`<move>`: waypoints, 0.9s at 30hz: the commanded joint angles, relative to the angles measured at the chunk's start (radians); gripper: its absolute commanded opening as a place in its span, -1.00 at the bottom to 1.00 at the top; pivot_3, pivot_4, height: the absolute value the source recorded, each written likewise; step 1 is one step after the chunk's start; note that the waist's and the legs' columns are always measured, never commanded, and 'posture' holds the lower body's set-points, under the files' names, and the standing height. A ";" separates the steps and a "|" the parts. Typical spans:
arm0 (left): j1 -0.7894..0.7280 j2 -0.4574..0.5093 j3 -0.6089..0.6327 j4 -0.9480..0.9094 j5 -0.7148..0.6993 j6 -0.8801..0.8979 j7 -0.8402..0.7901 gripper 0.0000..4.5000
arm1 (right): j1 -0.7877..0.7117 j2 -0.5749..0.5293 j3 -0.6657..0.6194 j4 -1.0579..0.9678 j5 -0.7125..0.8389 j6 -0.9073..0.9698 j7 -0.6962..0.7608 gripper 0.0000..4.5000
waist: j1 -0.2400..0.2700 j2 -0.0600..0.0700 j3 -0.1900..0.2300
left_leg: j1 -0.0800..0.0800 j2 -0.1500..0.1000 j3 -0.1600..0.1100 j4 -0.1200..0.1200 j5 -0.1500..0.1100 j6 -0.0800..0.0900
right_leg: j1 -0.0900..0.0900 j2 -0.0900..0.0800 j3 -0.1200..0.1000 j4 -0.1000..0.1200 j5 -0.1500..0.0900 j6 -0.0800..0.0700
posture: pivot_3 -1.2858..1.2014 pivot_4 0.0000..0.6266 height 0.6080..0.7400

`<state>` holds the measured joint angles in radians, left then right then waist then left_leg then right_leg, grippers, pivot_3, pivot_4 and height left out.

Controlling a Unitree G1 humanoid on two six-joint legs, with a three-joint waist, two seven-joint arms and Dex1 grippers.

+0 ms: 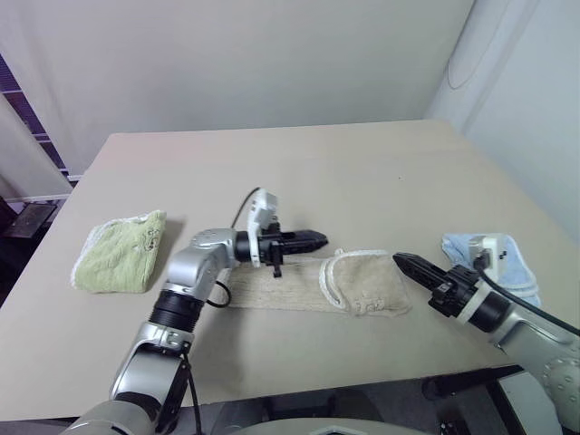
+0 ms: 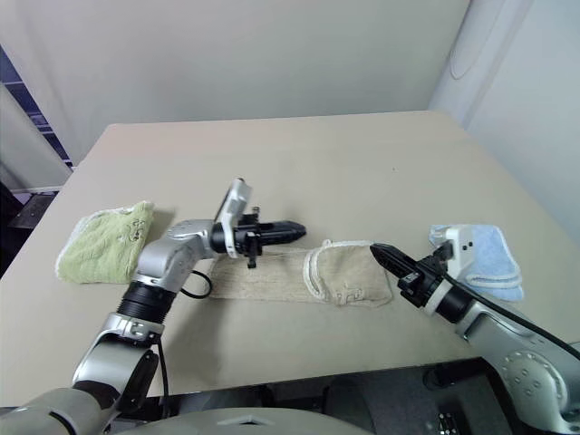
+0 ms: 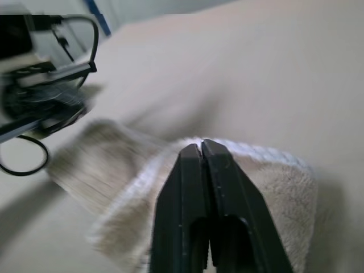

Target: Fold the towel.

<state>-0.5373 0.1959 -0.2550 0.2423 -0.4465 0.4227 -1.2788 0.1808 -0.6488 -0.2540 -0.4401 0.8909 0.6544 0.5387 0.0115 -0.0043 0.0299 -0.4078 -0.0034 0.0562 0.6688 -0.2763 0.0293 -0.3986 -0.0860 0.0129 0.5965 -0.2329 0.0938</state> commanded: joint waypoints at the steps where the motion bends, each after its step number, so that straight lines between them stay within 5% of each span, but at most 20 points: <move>1: 0.003 -0.010 -0.047 -0.032 0.016 -0.032 -0.040 -0.98 | -0.010 -0.006 0.045 0.024 -0.079 -0.063 0.089 -1.00 | -0.001 0.000 0.000 | 0.000 0.000 0.000 0.000 0.000 0.000 | 0.000 0.000 0.000 0.000 0.000 0.000 | 0.03 -1.00 1.00; 16: -0.065 -0.181 -0.165 0.517 0.352 -0.486 0.125 -0.98 | -0.095 0.140 0.211 0.387 -0.414 -0.189 0.063 -1.00 | 0.001 0.000 -0.002 | 0.003 0.000 -0.002 0.001 0.000 0.000 | 0.003 0.001 0.000 0.001 0.000 0.000 | 0.03 -1.00 1.00; 25: -0.080 -0.132 -0.046 0.326 0.178 -0.274 -0.069 -0.98 | -0.082 0.136 0.142 0.309 -0.356 -0.140 0.098 -1.00 | -0.003 -0.002 -0.001 | 0.015 0.001 -0.002 -0.001 -0.002 -0.004 | 0.010 -0.002 -0.002 0.000 0.000 0.002 | 0.03 -1.00 1.00; 27: -0.073 -0.086 -0.020 0.249 0.130 -0.188 -0.108 -0.82 | -0.074 0.137 0.125 0.265 -0.324 -0.114 0.109 -1.00 | -0.003 -0.001 -0.002 | 0.014 0.001 -0.002 -0.002 -0.001 -0.001 | 0.009 -0.002 -0.002 0.001 0.000 0.003 | 0.03 -1.00 1.00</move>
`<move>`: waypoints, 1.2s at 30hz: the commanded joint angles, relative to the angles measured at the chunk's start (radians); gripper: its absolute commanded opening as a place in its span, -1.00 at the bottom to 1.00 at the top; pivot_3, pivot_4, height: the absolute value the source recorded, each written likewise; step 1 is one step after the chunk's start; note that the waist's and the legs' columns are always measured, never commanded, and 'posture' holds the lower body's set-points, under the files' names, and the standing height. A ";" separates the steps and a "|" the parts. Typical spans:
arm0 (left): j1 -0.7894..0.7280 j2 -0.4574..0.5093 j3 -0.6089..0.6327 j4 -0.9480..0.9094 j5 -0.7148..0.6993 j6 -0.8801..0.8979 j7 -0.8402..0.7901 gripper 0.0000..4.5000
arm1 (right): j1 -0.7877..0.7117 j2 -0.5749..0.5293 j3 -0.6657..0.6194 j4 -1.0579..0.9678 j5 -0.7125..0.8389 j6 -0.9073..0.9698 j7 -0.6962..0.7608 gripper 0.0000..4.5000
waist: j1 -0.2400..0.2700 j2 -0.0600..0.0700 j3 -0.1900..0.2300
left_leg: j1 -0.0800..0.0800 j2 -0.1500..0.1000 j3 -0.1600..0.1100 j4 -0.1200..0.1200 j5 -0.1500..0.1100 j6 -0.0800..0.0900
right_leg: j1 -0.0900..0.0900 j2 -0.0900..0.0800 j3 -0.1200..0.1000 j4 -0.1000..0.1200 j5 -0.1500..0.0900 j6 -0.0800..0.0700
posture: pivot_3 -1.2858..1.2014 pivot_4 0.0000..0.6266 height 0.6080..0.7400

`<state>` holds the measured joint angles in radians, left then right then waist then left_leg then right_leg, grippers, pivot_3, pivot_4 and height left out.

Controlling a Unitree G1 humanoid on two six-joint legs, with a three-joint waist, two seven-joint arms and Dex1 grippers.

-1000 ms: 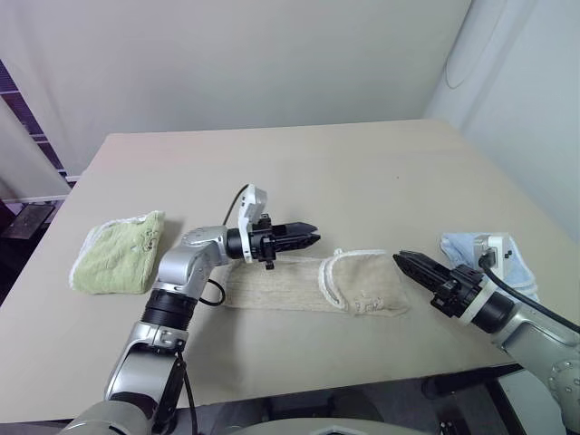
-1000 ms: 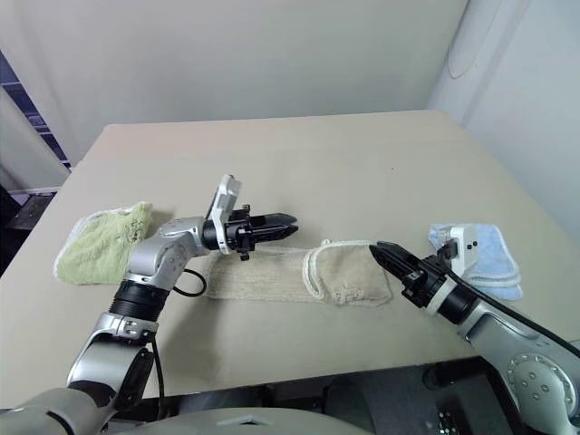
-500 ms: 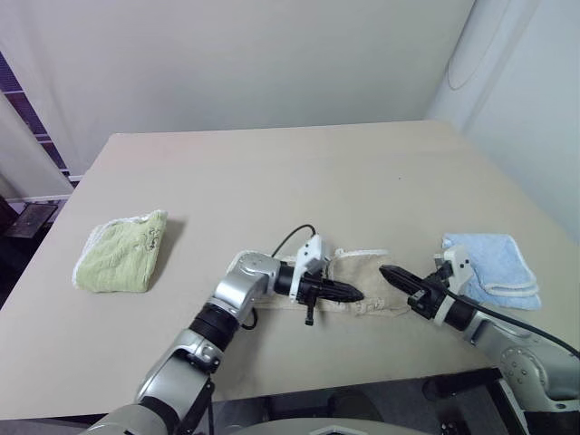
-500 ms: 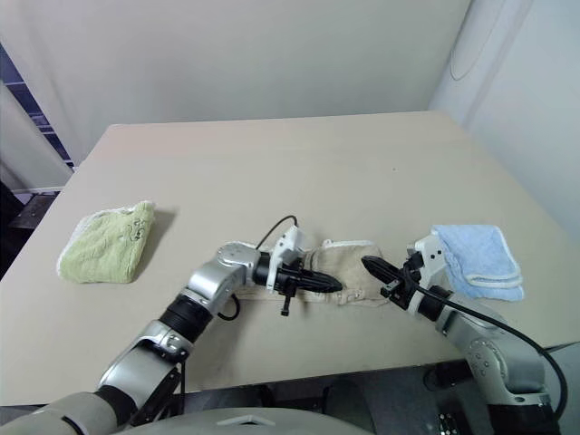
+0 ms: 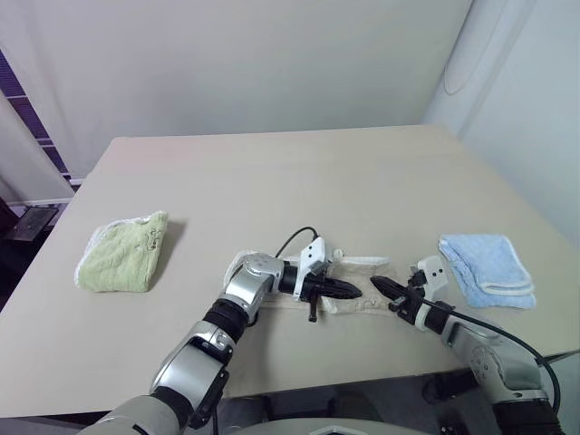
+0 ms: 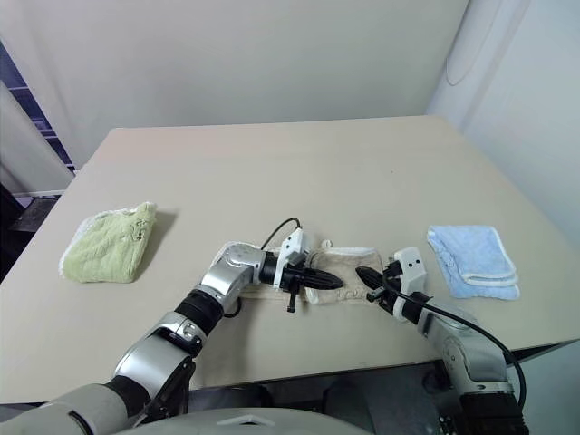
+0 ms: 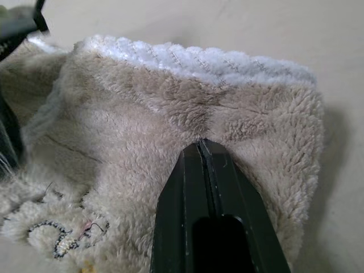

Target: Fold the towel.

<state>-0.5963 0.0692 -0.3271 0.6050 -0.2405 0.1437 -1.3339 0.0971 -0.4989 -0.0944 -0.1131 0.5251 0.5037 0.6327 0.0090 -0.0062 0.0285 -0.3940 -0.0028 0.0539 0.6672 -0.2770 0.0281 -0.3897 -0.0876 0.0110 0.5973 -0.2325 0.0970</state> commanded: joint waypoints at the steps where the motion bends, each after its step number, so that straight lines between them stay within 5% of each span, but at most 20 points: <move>1: -0.011 0.065 0.064 -0.145 -0.094 0.119 -0.067 -0.72 | 0.010 -0.011 -0.043 -0.081 0.056 0.049 0.017 -1.00 | -0.001 0.001 0.000 | -0.001 0.000 0.000 0.000 0.000 0.000 | 0.000 0.001 0.000 0.000 -0.001 0.001 | 0.03 -1.00 1.00; 10: 0.084 0.367 0.208 -0.435 -0.248 0.427 -0.078 0.68 | -0.050 0.037 -0.082 -0.171 0.147 0.122 -0.022 -1.00 | -0.006 0.002 0.000 | -0.013 0.000 -0.001 0.000 0.001 0.001 | -0.014 0.002 0.002 0.007 -0.002 0.003 | 0.03 -1.00 1.00; 12: 0.102 0.413 0.269 -0.472 -0.304 0.516 -0.036 0.98 | -0.071 0.046 -0.080 -0.170 0.151 0.123 -0.026 -0.84 | -0.007 0.002 0.000 | -0.013 0.000 -0.002 0.000 0.001 0.001 | -0.014 0.002 0.002 0.008 -0.002 0.003 | 0.03 -1.00 1.00; 20: 0.219 0.588 0.433 -0.554 -0.398 0.780 0.130 1.00 | -0.171 0.076 -0.058 -0.106 0.160 0.189 -0.054 0.37 | -0.019 0.002 0.001 | -0.012 0.000 -0.002 0.002 0.001 0.000 | -0.016 0.001 0.002 0.015 -0.003 0.004 | 0.03 -1.00 1.00; 36: 0.229 0.860 0.338 -0.465 -0.517 1.253 0.081 1.00 | -0.286 0.106 -0.111 -0.030 0.321 0.505 -0.128 0.37 | -0.028 0.003 0.003 | -0.012 0.000 -0.002 0.000 0.000 -0.006 | -0.022 -0.003 0.003 0.016 -0.003 0.004 | 0.03 -1.00 1.00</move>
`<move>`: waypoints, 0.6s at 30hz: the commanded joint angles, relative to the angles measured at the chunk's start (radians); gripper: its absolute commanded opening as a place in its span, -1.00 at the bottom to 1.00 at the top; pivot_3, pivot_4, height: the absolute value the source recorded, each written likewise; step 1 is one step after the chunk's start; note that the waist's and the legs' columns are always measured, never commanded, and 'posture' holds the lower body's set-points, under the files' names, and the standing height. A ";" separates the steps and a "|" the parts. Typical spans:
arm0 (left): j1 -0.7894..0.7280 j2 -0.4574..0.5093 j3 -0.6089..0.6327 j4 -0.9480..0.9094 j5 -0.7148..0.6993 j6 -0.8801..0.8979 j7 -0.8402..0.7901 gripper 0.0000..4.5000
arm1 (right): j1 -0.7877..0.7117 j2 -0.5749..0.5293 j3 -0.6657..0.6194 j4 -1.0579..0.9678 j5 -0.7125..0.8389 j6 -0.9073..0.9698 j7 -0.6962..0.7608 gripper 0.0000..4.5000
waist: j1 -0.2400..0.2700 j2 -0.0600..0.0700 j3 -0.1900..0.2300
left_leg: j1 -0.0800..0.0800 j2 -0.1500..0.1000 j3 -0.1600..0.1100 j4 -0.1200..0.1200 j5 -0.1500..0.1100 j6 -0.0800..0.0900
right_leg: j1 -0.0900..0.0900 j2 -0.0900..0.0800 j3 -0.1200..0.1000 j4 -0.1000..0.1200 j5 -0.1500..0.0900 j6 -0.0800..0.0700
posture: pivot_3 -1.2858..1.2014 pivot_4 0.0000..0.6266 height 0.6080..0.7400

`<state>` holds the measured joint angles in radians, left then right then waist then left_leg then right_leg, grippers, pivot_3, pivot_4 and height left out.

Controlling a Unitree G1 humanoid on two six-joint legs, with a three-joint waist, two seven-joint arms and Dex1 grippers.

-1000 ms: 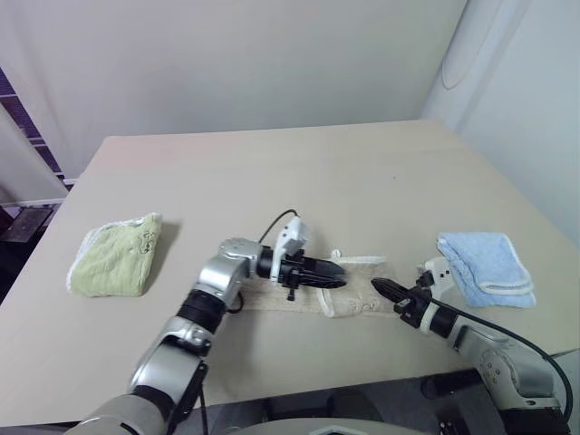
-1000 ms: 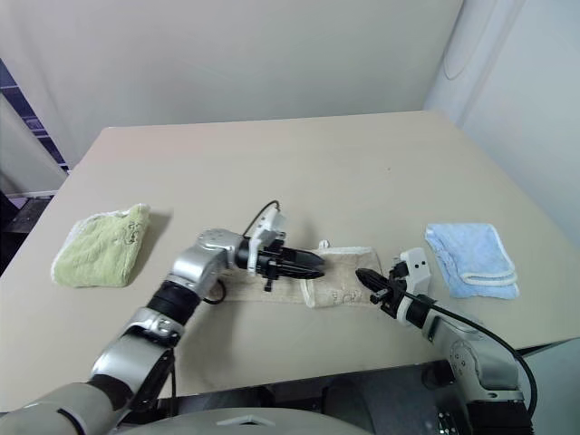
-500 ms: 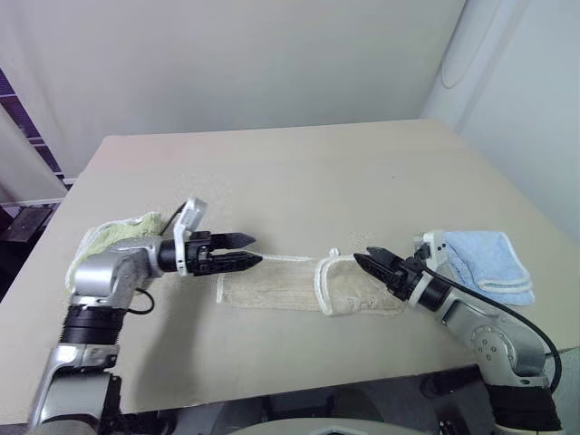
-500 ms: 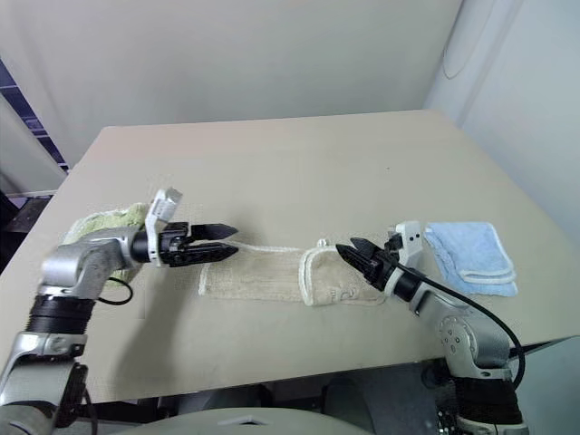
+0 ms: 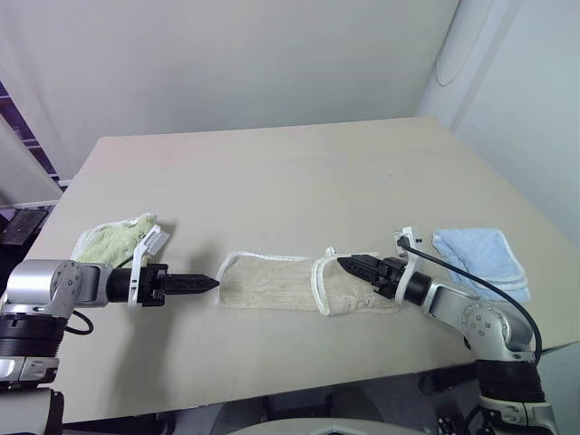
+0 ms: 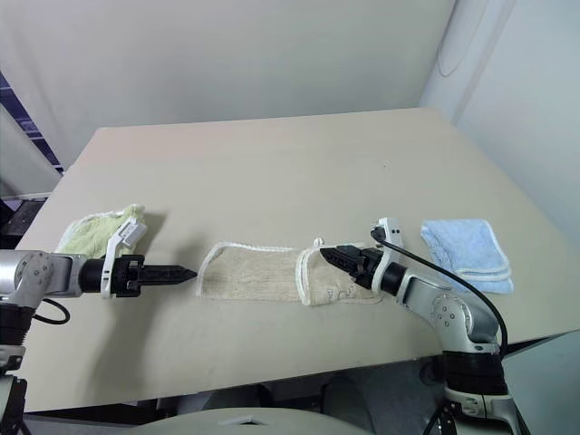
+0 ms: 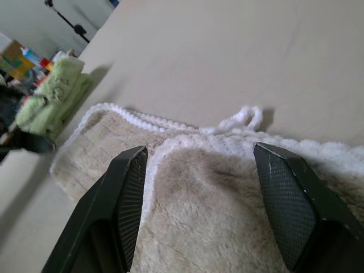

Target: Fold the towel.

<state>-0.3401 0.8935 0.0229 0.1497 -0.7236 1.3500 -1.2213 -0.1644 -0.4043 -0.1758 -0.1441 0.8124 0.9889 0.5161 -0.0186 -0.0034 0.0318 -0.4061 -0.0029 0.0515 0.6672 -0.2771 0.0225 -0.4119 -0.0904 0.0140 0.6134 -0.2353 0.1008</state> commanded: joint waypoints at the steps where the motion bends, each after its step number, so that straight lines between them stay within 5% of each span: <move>1: -0.026 0.044 -0.023 -0.021 -0.042 0.058 -0.037 1.00 | -0.024 0.015 -0.030 0.004 0.032 0.023 -0.016 0.37 | -0.001 0.000 0.000 | 0.000 0.000 0.000 0.000 0.000 0.000 | 0.000 -0.001 0.000 0.000 0.000 0.000 | 0.03 -1.00 1.00; 18: -0.063 0.039 -0.146 -0.063 -0.086 0.163 0.032 1.00 | -0.006 0.039 -0.067 -0.005 0.041 0.052 -0.077 0.37 | -0.001 0.002 0.001 | -0.004 -0.001 0.002 -0.008 0.002 -0.005 | -0.009 -0.005 0.002 0.000 0.000 -0.001 | 0.03 -1.00 1.00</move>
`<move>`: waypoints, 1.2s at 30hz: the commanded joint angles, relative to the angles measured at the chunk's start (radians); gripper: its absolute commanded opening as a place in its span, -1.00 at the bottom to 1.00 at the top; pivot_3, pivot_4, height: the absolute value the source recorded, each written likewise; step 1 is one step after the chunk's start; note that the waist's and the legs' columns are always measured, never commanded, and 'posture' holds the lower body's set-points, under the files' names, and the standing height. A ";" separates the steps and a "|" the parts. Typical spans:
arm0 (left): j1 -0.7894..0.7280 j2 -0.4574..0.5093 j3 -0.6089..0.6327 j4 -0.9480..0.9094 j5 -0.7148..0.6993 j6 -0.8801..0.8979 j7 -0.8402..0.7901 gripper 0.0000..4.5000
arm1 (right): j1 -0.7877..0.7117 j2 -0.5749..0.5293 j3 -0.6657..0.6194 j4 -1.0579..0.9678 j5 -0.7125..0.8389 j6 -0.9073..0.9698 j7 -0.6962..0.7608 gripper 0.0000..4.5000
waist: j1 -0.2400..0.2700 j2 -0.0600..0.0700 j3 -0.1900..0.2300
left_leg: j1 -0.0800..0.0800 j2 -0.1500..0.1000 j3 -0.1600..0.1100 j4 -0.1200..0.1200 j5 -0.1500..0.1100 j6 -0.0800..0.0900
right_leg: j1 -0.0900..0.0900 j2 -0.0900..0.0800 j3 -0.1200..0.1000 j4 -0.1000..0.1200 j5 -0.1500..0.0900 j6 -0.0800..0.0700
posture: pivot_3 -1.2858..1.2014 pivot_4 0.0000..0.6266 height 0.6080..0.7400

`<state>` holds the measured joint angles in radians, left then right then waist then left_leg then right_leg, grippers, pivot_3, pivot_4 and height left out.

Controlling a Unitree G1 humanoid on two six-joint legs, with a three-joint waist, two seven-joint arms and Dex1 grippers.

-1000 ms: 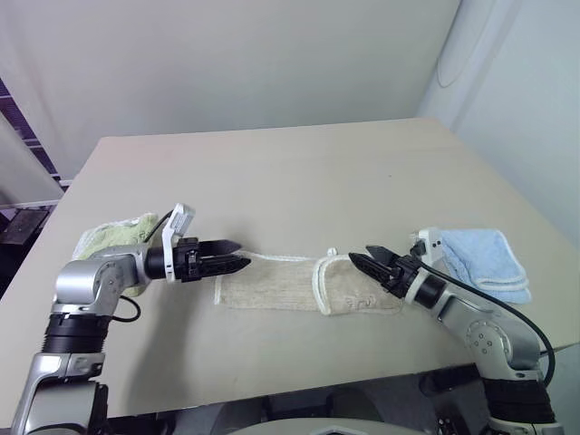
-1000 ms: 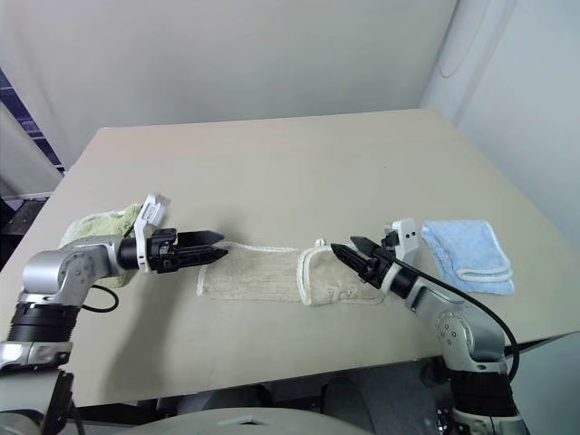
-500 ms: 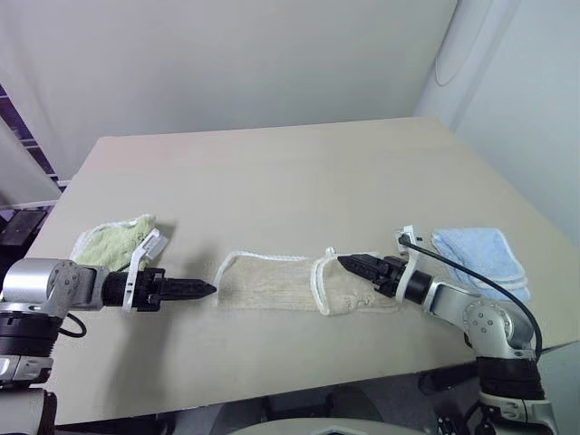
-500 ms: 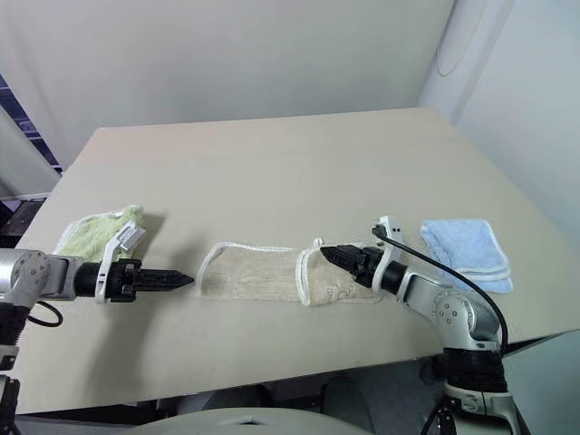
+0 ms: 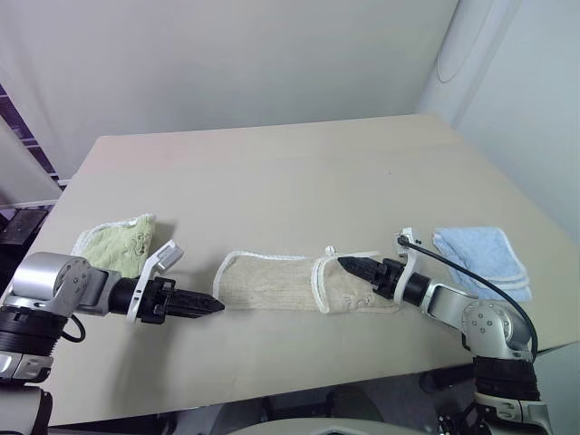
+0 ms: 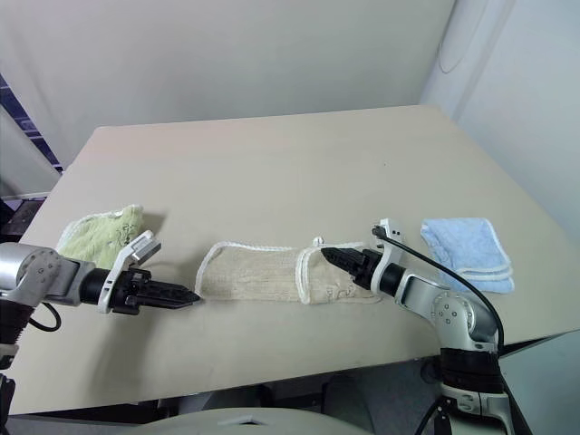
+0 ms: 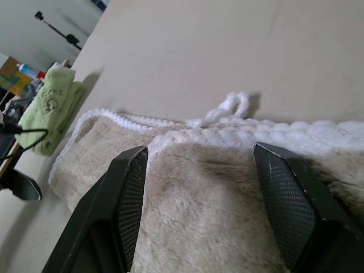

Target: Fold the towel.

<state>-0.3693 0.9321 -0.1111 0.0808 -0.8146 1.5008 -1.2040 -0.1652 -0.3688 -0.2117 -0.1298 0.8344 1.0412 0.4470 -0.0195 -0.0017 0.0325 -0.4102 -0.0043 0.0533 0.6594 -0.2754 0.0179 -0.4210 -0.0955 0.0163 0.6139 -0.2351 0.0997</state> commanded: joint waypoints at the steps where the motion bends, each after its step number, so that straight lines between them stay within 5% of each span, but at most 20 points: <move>1: -0.042 -0.011 -0.013 0.017 0.008 0.016 0.031 1.00 | -0.002 0.005 -0.033 -0.019 0.015 -0.004 -0.015 0.37 | 0.000 0.000 0.000 | 0.000 0.000 0.000 0.000 0.000 0.000 | 0.000 0.000 0.000 0.000 0.000 0.000 | 0.03 -1.00 1.00; 22: -0.142 -0.164 0.087 0.108 0.015 0.083 0.256 1.00 | -0.001 0.024 -0.079 0.007 -0.006 -0.041 -0.105 0.37 | 0.002 0.000 0.000 | 0.000 -0.001 0.000 -0.001 0.001 -0.002 | -0.001 -0.001 0.000 0.000 0.000 0.000 | 0.03 -1.00 1.00; 34: -0.127 -0.185 0.120 0.146 0.020 0.044 0.268 -0.91 | 0.010 0.031 -0.075 0.004 -0.009 -0.048 -0.112 0.40 | 0.002 0.000 0.000 | 0.000 -0.001 0.000 -0.001 0.001 -0.002 | -0.001 -0.001 0.000 0.000 0.000 0.000 | 0.03 -1.00 1.00; 36: -0.134 -0.186 0.125 0.158 0.024 0.035 0.271 -0.98 | 0.012 0.032 -0.073 0.003 -0.008 -0.049 -0.112 0.40 | 0.002 0.000 0.000 | 0.000 -0.001 0.000 -0.001 0.001 -0.002 | -0.001 -0.001 0.000 0.000 0.000 0.000 | 0.03 -1.00 1.00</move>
<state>-0.4807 0.7459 -0.0148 0.2353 -0.7944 1.5500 -0.9333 -0.1504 -0.3407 -0.2626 -0.1223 0.8286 1.0046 0.3413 -0.0178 -0.0016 0.0323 -0.4104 -0.0053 0.0532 0.6582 -0.2740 0.0160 -0.4218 -0.0964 0.0164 0.6140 -0.2348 0.0994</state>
